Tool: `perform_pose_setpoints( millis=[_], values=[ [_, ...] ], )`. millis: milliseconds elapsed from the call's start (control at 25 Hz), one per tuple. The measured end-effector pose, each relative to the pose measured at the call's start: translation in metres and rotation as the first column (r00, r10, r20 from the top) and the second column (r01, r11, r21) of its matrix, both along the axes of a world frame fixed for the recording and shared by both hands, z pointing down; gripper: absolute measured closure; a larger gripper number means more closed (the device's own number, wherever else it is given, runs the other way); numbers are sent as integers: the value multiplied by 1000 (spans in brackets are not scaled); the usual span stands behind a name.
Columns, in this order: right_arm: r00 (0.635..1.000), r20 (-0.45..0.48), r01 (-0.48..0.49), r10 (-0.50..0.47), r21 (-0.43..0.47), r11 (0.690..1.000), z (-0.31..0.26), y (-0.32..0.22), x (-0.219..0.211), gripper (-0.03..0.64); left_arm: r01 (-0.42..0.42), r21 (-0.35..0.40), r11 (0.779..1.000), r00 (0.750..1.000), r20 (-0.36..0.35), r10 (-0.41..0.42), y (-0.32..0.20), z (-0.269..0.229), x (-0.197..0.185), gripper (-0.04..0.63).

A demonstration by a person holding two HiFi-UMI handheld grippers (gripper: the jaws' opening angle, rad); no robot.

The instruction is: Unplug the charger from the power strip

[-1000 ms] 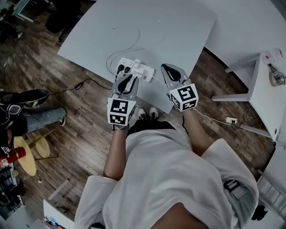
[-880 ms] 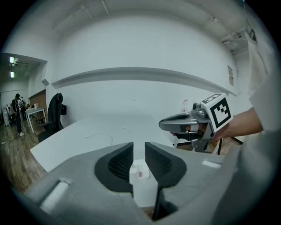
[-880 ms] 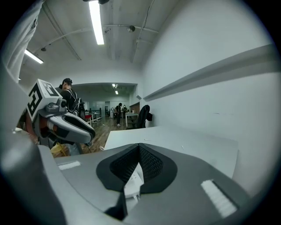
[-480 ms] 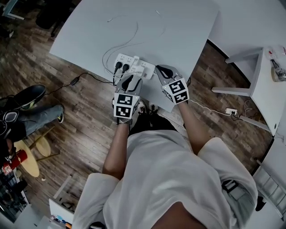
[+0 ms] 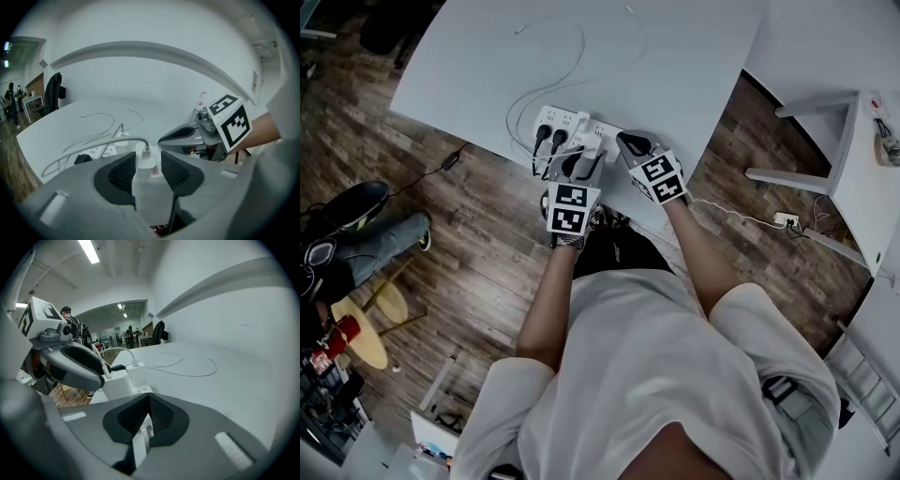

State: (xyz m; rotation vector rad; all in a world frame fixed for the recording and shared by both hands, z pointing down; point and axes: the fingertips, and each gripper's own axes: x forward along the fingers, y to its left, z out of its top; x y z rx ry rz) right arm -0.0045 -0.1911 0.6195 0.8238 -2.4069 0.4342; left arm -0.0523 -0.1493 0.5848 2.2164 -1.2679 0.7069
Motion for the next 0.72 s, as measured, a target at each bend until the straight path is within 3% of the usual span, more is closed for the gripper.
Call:
perform_pose_setpoints(
  millis=[280,560,720],
  values=[
    [998,-50,24,-26,-44,999,24,6,-1,614,26,-23,999,1000,18,-25,-6,24,-3,431],
    [999,-30,-14,13,-29,999,25,6,0,614,11,-9,1000,999,41,-11,-12,29,1,448],
    [999,-35,-17,16,-18,1000,24,5,-1,614,47,-31,998,999,4,-47,-14,27,-1,449]
  ],
)
